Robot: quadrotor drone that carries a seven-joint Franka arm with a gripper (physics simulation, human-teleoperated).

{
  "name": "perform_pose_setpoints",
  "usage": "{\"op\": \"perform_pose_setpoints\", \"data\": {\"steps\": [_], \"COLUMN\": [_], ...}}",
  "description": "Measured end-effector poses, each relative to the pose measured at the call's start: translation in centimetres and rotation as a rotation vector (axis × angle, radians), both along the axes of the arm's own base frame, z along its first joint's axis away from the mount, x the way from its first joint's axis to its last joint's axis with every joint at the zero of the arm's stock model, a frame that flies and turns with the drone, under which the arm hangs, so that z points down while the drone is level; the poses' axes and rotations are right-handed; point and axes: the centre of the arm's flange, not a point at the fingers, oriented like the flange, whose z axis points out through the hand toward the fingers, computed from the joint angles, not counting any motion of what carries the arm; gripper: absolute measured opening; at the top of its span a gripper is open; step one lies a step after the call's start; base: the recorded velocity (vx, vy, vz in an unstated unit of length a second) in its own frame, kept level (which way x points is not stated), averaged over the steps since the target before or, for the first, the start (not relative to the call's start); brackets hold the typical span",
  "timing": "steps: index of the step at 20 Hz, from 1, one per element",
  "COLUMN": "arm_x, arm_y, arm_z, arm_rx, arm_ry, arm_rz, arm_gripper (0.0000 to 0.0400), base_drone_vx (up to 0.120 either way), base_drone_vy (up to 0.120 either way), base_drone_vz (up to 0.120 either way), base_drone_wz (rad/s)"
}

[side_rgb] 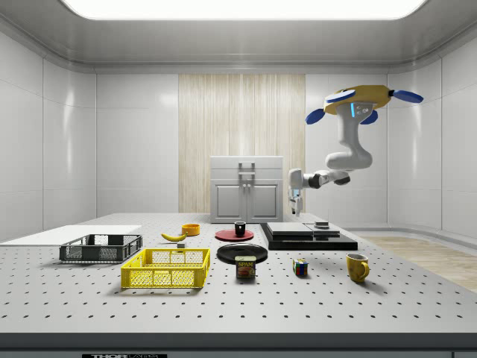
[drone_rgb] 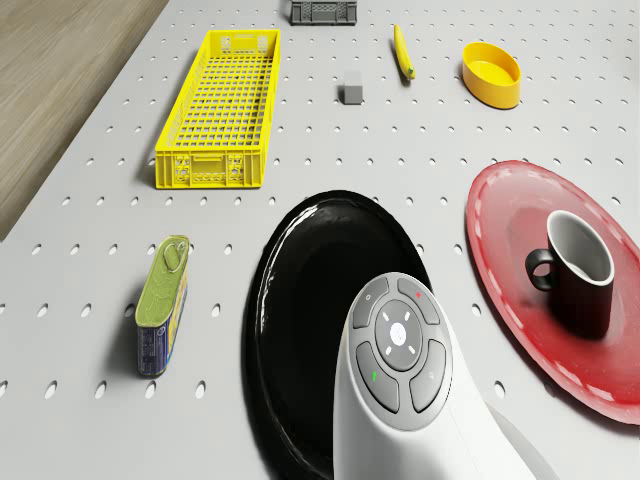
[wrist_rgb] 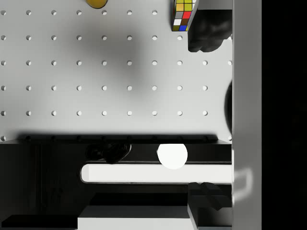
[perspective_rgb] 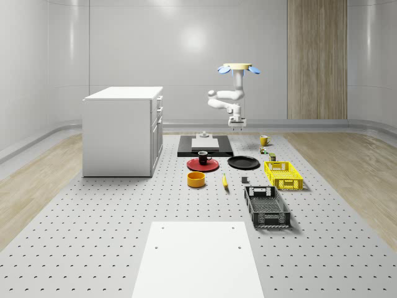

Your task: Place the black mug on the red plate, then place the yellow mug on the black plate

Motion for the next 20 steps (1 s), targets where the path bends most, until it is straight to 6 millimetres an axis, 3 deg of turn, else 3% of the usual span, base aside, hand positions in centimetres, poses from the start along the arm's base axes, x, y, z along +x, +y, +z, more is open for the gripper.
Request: {"op": "perform_pose_setpoints", "data": {"steps": [20], "arm_x": [0.0], "arm_y": [0.0], "arm_z": [0.0], "arm_rx": [0.0], "arm_ry": [0.0], "arm_rz": [0.0], "arm_gripper": [0.04], "base_drone_vx": [-0.12], "base_drone_vy": [0.12], "base_drone_vz": [0.0], "base_drone_wz": [0.0]}}
